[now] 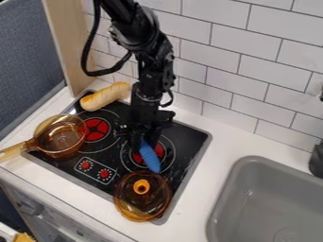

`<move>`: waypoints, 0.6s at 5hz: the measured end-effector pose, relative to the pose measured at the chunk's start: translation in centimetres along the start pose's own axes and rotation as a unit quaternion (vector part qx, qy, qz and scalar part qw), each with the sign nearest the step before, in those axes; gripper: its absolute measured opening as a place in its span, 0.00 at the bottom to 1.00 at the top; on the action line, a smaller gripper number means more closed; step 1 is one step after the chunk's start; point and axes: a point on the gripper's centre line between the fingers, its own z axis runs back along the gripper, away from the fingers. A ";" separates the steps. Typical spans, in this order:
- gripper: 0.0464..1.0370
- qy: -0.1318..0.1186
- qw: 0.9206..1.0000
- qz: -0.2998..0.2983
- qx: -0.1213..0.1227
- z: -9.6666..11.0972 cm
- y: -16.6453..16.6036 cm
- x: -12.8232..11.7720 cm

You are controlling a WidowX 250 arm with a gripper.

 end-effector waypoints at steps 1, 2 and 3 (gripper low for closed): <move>0.68 0.007 1.000 -0.017 0.003 0.0 0.0 -0.1; 0.90 0.011 1.000 -0.021 -0.001 0.0 0.3 0.1; 0.94 0.007 1.000 -0.029 -0.009 0.1 0.1 0.2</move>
